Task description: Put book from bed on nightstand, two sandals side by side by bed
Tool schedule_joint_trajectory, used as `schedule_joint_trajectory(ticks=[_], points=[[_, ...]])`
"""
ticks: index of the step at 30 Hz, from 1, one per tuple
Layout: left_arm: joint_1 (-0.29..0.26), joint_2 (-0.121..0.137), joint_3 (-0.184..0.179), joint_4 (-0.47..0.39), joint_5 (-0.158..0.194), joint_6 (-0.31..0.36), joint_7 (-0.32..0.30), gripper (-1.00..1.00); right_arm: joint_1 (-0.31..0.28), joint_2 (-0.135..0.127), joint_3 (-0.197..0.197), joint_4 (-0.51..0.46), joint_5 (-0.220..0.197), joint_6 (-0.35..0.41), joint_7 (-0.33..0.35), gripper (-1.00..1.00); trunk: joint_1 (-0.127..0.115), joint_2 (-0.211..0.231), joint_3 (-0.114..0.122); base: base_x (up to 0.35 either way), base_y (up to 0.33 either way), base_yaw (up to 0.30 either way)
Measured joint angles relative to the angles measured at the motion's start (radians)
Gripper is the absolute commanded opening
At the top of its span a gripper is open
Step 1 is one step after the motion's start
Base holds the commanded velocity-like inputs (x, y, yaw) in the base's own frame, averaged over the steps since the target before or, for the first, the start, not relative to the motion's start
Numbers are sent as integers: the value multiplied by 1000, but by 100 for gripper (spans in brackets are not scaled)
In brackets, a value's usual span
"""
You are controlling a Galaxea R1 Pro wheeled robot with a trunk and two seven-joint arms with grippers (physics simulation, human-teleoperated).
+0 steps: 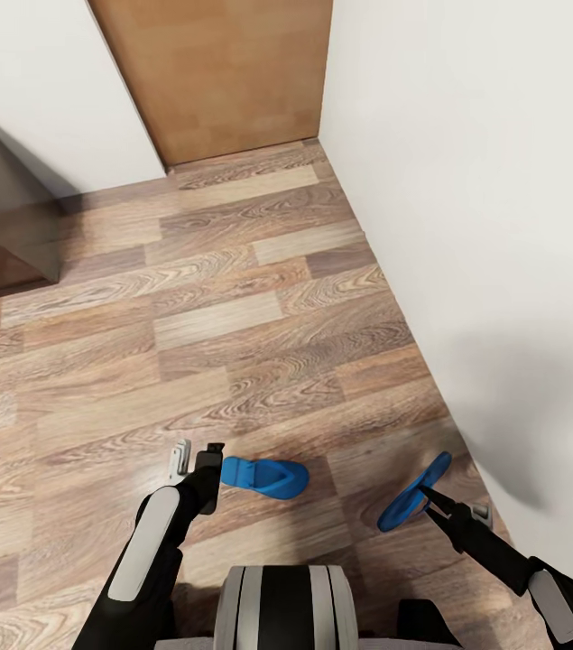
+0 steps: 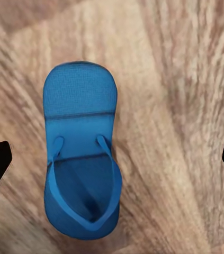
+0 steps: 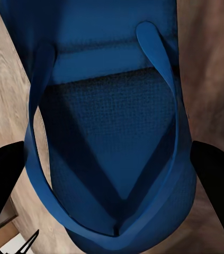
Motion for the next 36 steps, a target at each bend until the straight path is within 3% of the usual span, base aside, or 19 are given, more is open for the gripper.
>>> schedule_joint_trajectory(ticks=[19, 32, 36], points=[[0, 4, 0, 0, 2, 3, 2, 100, 0, 0, 2, 1, 0, -1, -1, -100, 0, 0, -4, 0, 0, 0], [0, 5, -17, 1, 3, 3, 3, 100, 0, 0, 3, 2, 1, -2, 0, -100, 6, -3, -54, 0, 0, 0], [0, 6, -23, 0, 3, 3, 4, 100, 0, 0, 3, 1, -1, -1, 0, -100, 6, -3, -54, 0, 0, 0]])
